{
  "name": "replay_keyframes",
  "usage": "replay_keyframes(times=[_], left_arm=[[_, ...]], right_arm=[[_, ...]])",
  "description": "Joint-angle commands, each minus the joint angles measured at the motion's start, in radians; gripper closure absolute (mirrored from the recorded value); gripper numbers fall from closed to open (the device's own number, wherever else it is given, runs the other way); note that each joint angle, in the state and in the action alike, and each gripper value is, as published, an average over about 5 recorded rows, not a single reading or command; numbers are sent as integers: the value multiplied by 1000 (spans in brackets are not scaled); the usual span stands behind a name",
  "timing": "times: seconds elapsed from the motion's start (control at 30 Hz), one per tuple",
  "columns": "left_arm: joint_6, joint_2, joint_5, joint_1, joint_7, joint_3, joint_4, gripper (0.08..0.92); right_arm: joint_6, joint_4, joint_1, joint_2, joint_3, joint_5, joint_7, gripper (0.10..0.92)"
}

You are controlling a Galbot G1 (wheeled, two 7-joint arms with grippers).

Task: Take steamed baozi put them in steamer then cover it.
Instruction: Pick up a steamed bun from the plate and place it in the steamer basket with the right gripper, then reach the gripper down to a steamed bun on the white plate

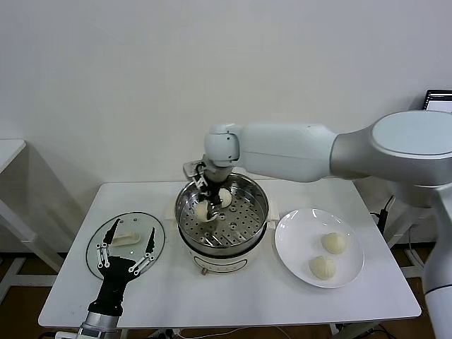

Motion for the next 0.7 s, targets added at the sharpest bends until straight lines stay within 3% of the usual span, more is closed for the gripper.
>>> replay_keyframes(times=[0.03,0.33,0.53,0.7], left_arm=[[-3,1,0,1,0,-4,3,177],[-4,2,-1,-4,-6,-7,9,177],[-3,-1,-1,-7,-6,-7,11,177],[-1,-4,0,-9,-5,-5,14,177]], right_arm=[[-10,-42,-44,57,-4,9,35,398],[-12,-24,-51,22,11,10,56,220],[-10,86,4,-124,61,-29,27,203],[6,235,58,-354,161,-121,-72,203]])
